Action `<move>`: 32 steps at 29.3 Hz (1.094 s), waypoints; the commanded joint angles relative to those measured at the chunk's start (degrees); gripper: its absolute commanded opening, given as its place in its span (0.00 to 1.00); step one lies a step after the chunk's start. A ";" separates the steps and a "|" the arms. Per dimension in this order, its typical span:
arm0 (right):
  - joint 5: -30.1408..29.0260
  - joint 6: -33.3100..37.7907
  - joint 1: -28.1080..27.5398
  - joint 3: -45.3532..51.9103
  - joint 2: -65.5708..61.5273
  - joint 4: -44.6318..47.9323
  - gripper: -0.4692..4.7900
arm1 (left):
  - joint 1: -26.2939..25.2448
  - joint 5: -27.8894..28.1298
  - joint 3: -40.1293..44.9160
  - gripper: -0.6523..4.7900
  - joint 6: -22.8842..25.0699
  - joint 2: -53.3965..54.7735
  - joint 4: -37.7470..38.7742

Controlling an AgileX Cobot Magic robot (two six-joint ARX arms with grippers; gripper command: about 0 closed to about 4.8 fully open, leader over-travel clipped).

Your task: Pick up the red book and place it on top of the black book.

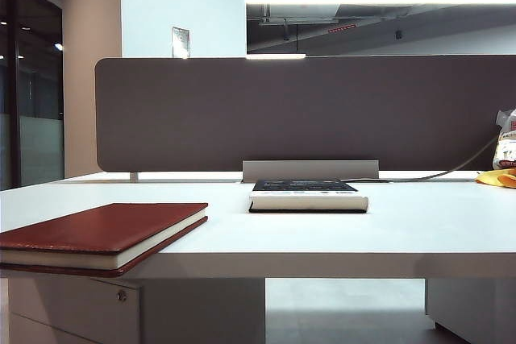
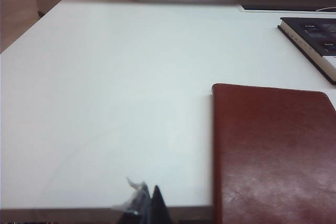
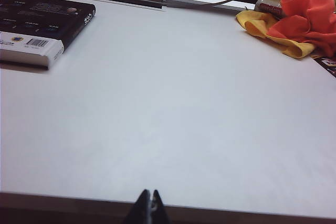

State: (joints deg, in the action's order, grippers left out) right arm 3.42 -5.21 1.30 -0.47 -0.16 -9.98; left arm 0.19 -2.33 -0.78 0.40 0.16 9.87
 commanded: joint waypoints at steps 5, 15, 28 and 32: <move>-0.15 0.31 0.00 0.17 0.02 0.79 0.08 | -0.11 -0.07 0.37 0.11 0.02 0.02 0.33; -0.17 0.74 0.00 0.17 0.02 0.81 0.08 | -0.11 -0.46 0.37 0.11 0.02 0.02 0.28; -0.17 0.76 0.02 0.17 0.00 3.63 0.08 | -0.09 -5.92 0.35 0.11 -23.85 0.02 -0.39; -0.17 0.83 0.02 0.15 0.02 4.66 0.08 | -0.07 -8.04 0.35 0.12 -29.24 0.02 -0.33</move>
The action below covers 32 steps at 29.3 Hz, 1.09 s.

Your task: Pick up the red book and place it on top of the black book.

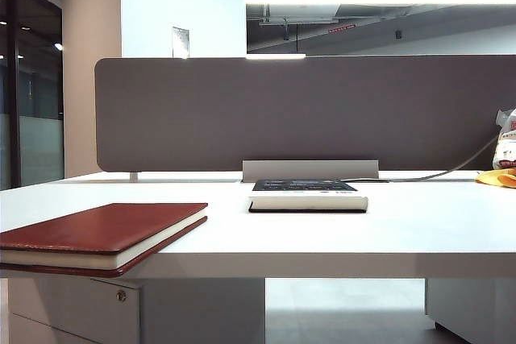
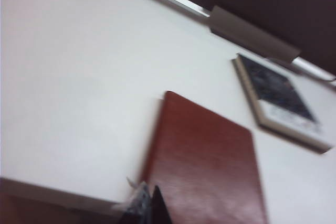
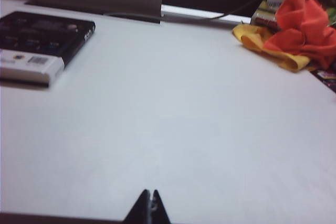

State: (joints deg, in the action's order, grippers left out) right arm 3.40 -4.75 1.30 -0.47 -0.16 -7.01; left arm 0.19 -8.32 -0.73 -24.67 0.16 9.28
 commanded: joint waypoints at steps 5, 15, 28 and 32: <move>-0.20 6.21 0.02 0.15 0.00 1.84 0.08 | -0.07 -4.26 -0.04 0.12 -4.31 0.02 0.52; -9.97 22.29 0.02 -0.09 0.02 8.20 0.08 | -0.04 -5.07 -2.40 0.12 -0.98 0.02 1.38; -20.09 24.70 0.04 -8.48 0.00 -2.75 0.08 | -0.04 -5.49 -2.40 0.12 0.68 0.02 3.54; -20.02 24.68 0.02 -12.24 0.00 -5.77 0.08 | -0.04 -5.49 -2.40 0.12 0.68 0.02 3.54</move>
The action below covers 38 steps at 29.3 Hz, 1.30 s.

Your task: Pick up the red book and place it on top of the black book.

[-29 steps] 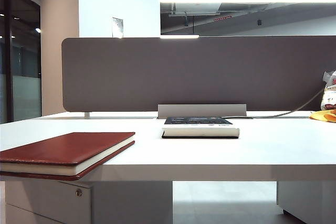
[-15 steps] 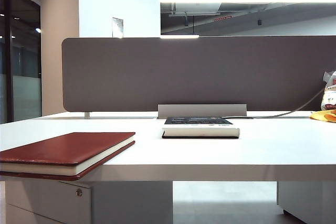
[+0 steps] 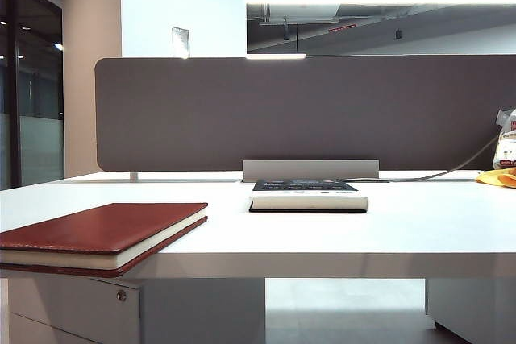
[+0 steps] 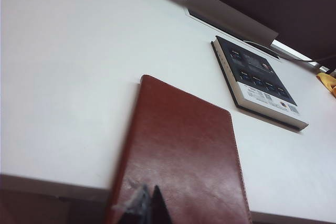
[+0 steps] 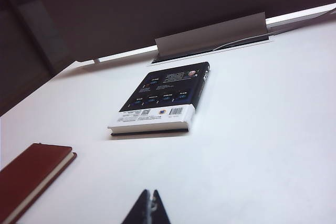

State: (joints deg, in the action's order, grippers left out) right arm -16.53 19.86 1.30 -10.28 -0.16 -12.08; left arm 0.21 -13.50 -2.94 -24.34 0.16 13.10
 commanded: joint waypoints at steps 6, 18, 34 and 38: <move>-0.02 0.07 0.02 -9.66 -2.36 -4.22 0.08 | -0.07 -0.74 -0.17 0.12 0.37 0.02 -0.17; -1.92 -4.15 0.02 -30.47 -21.90 -14.27 0.08 | -0.07 -1.16 -0.17 0.12 0.59 0.02 2.10; -12.35 -9.86 1.68 -47.15 -35.60 -31.41 0.08 | -0.07 -3.32 -0.17 0.12 1.86 0.02 4.07; -13.57 -9.90 3.08 -47.19 -36.44 -32.76 0.08 | -0.07 -3.45 -0.15 0.11 1.88 0.04 4.92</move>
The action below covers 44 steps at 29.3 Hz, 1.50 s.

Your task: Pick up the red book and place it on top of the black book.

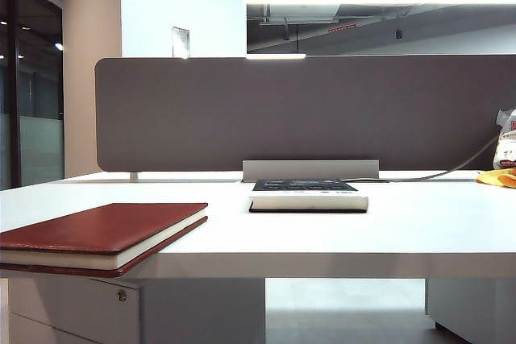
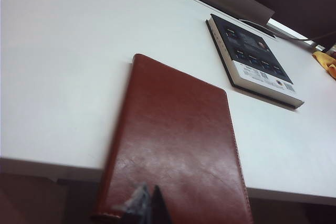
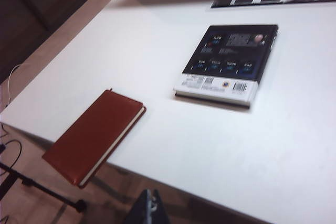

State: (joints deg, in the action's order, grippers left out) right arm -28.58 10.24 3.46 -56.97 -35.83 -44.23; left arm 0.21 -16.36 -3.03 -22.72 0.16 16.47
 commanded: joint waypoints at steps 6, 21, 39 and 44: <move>-2.21 -0.39 4.74 -0.63 -2.23 -0.87 0.08 | -0.04 -0.94 -0.04 0.11 0.17 0.13 1.79; -1.36 -0.24 9.40 -2.29 -2.80 0.68 0.08 | 0.39 -6.95 -0.13 0.11 -3.48 6.71 1.92; -0.70 -1.73 9.38 -7.50 -2.78 -3.63 0.08 | 0.37 -7.04 -0.13 0.11 -4.87 10.88 1.79; -0.70 -1.75 9.38 -7.50 -2.78 -3.61 0.08 | 0.39 -7.06 -0.42 0.11 -4.79 13.51 0.52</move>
State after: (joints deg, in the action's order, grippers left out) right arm -29.34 8.86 12.86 -64.12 -38.74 -48.45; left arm 0.49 -22.81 -3.22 -27.51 13.08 17.10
